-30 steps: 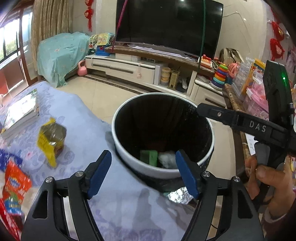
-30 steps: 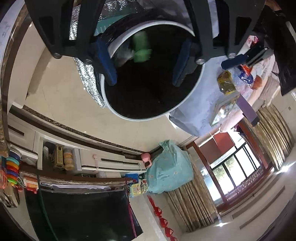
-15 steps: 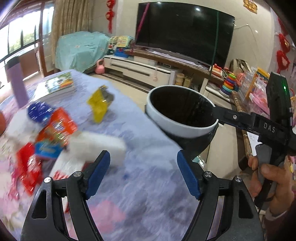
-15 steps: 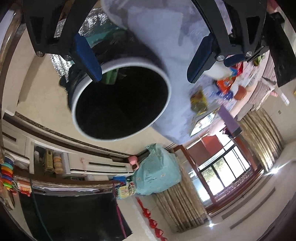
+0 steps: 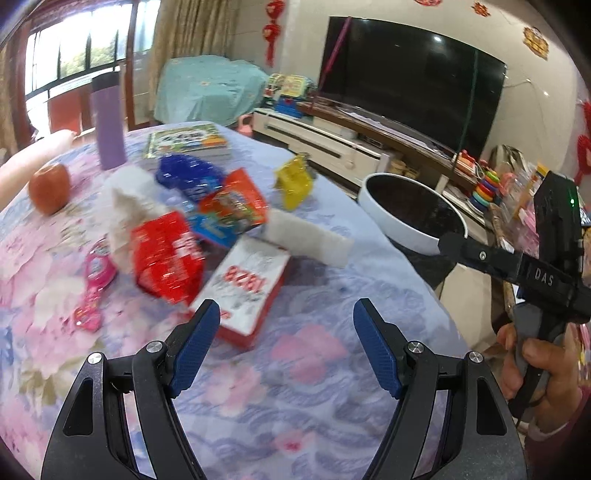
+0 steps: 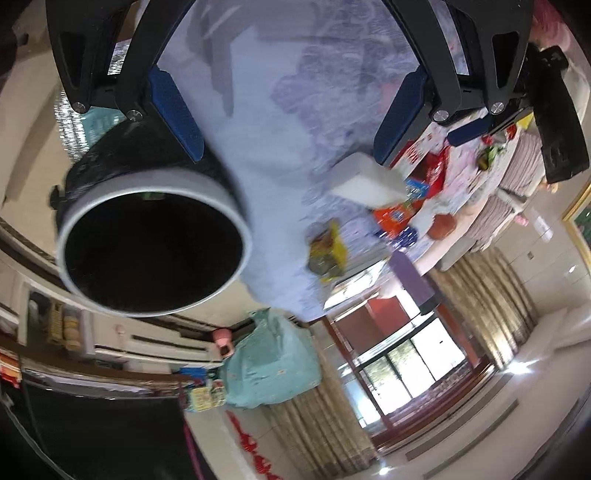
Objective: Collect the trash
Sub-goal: 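Grasp the white milk carton with the left tool while the right tool grasps the white foam block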
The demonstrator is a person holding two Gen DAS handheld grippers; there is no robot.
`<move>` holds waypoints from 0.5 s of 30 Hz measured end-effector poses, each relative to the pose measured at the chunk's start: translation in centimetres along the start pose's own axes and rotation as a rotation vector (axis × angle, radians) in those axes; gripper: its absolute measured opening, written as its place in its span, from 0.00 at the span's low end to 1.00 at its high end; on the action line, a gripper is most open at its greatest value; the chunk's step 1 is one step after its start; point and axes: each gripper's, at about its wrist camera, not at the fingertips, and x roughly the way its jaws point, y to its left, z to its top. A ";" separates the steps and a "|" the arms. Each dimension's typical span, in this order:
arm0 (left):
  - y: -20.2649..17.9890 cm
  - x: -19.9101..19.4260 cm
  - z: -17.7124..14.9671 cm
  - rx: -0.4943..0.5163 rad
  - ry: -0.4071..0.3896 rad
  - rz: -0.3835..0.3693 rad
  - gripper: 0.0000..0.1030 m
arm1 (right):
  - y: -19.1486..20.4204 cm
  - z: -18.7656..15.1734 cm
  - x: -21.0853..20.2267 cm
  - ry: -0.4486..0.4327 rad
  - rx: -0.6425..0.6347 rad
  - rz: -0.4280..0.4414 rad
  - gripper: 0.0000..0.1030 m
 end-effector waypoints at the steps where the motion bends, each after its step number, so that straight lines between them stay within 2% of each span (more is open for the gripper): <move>1: 0.3 -0.1 0.0 0.000 0.002 0.004 0.74 | 0.5 -0.1 0.3 0.009 -0.009 0.011 0.92; 8: 2.7 0.7 -0.6 0.033 0.051 0.012 0.77 | 3.0 0.0 3.3 0.100 -0.142 0.112 0.92; 15: 3.2 2.4 -0.4 0.098 0.097 -0.001 0.77 | 3.8 1.2 5.9 0.170 -0.237 0.188 0.92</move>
